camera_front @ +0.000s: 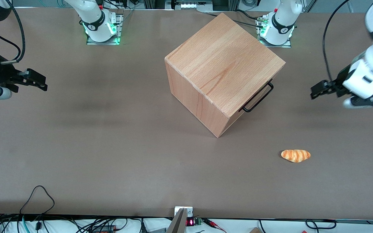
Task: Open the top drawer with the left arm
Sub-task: 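Move the open left gripper to the black drawer handle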
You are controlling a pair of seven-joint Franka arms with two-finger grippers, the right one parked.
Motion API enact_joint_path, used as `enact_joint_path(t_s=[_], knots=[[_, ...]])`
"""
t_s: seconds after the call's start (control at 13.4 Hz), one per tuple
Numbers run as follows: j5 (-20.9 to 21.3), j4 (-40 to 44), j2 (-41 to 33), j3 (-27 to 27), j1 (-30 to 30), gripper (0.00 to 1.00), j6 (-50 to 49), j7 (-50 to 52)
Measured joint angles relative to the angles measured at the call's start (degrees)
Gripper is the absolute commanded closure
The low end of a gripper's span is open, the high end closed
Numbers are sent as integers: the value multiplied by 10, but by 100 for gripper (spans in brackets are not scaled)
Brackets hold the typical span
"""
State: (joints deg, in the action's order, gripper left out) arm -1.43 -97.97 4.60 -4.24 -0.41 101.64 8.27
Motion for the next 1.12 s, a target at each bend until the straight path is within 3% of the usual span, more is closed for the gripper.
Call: enact_joint_path(t_s=[0.15,0.6,1.12], knots=[[-3,-21,22,-21,-4,0,40,-15],[-74,-72,42,-66,-7,0,99,-91],[-95,-96,42,-99,-7,0,113,-122]])
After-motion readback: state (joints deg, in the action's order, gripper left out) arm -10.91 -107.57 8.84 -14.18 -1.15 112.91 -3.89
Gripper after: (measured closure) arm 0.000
